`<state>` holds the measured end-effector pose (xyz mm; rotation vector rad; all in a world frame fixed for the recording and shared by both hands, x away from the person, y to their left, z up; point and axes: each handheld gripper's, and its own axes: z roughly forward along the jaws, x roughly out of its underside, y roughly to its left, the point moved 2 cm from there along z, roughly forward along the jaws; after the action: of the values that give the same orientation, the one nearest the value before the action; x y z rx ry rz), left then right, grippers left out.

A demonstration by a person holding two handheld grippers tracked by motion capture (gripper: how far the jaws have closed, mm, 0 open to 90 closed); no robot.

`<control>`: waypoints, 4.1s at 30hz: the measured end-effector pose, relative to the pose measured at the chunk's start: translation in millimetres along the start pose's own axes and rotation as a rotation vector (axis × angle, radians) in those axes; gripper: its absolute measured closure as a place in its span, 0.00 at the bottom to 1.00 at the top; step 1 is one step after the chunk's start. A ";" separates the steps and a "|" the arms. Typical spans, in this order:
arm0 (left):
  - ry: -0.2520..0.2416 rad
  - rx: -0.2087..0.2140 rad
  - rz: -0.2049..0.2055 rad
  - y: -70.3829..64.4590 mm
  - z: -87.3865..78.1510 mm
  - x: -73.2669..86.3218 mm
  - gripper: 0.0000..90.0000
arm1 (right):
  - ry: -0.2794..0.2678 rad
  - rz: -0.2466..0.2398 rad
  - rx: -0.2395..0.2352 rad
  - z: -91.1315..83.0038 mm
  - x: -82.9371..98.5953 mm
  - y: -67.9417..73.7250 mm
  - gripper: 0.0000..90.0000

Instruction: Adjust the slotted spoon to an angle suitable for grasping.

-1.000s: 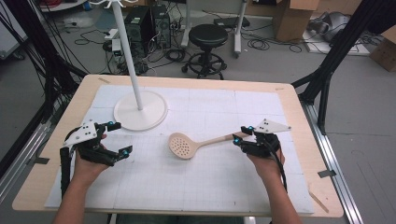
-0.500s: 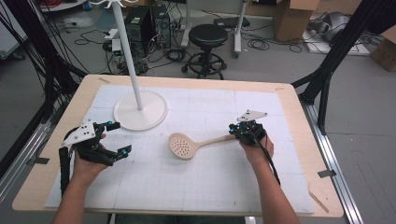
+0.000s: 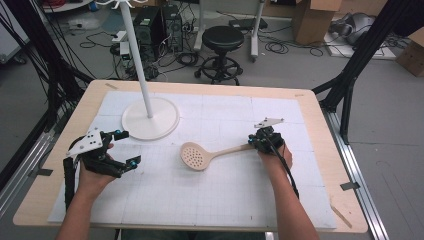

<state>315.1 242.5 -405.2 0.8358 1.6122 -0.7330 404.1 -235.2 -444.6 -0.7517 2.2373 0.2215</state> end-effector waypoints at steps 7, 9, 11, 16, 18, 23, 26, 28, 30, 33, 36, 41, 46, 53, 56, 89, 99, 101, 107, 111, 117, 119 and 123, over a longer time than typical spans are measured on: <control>-0.004 -0.001 0.003 0.8 -1.1 -0.5 0.02 | 0.009 0.026 -0.017 -5.0 3.3 1.3 1.00; -0.004 0.002 -0.001 0.7 -0.6 -0.1 0.02 | 0.016 0.039 -0.030 -8.0 5.8 1.3 1.00; 0.001 -0.001 0.001 0.5 -0.4 0.1 0.02 | 0.018 0.046 -0.042 -12.8 10.2 2.2 1.00; -0.002 0.005 0.002 -0.4 -0.7 -0.4 0.02 | 0.028 0.040 -0.055 -20.6 15.9 8.4 1.00; -0.003 0.005 0.003 -0.3 -0.6 -0.5 0.02 | 0.034 0.011 -0.063 -25.2 18.7 15.6 1.00; -0.002 0.003 -0.002 0.4 -0.5 -0.1 0.02 | 0.045 -0.025 -0.074 -27.8 18.3 21.2 0.95; 0.001 0.001 -0.001 0.3 -0.8 -0.2 0.02 | 0.029 -0.036 -0.085 -28.0 16.7 21.5 0.83; -0.002 0.003 -0.002 0.2 -1.0 -0.3 0.02 | -0.015 -0.065 -0.135 -32.3 12.3 25.9 0.72; 0.002 0.003 0.001 0.6 -0.9 0.1 0.02 | -0.039 -0.102 -0.166 -34.4 9.1 28.7 0.63; 0.003 0.001 0.002 1.0 -0.2 0.4 0.02 | -0.048 -0.177 -0.203 -37.0 2.4 34.1 0.55; 0.001 0.000 0.002 1.6 -1.0 0.1 0.02 | -0.041 -0.239 -0.222 -38.0 -4.8 40.5 0.52; 0.001 -0.001 0.002 1.1 -1.9 -0.2 0.02 | -0.010 -0.288 -0.240 -33.3 -9.5 49.1 0.50; -0.001 -0.001 0.001 1.4 -1.8 -0.1 0.02 | 0.135 -0.340 -0.238 -14.5 0.1 51.9 0.52; -0.003 -0.003 0.001 2.0 -2.8 -0.4 0.02 | 0.160 -0.377 -0.268 -9.1 0.1 57.3 0.70; -0.009 -0.003 0.000 1.7 -3.0 -0.9 0.02 | 0.158 -0.430 -0.308 -10.0 -0.7 67.0 0.76; -0.020 -0.003 0.007 2.1 -5.6 -4.2 0.02 | 0.080 -0.392 -0.429 -44.0 15.7 77.9 0.58; -0.029 -0.003 0.005 2.7 -4.9 -5.7 0.02 | 0.111 -0.480 -0.468 -30.3 20.2 92.3 0.74; -0.030 -0.003 0.005 2.8 -4.6 -5.9 0.02 | 0.109 -0.496 -0.477 -26.7 15.8 98.0 0.75; -0.035 0.000 0.011 1.3 -4.8 -8.0 0.02 | 0.096 -0.548 -0.505 -12.2 -0.6 120.3 0.75; -0.039 0.001 0.016 1.3 -5.3 -9.5 0.02 | 0.087 -0.595 -0.527 -0.6 -14.5 138.8 0.75; -0.041 0.000 0.018 1.4 -6.6 -10.5 0.02 | 0.071 -0.616 -0.547 15.3 -30.3 159.2 0.74; -0.040 0.000 0.019 1.6 -7.0 -10.5 0.02 | 0.061 -0.613 -0.538 16.7 -31.7 161.3 0.67; -0.039 0.000 0.017 1.8 -6.9 -10.3 0.02 | 0.056 -0.583 -0.519 12.2 -30.8 155.6 0.61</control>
<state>314.2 247.7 -393.9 0.8300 1.5682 -0.7330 338.2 -90.4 -442.2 -1.6612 1.9179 0.5011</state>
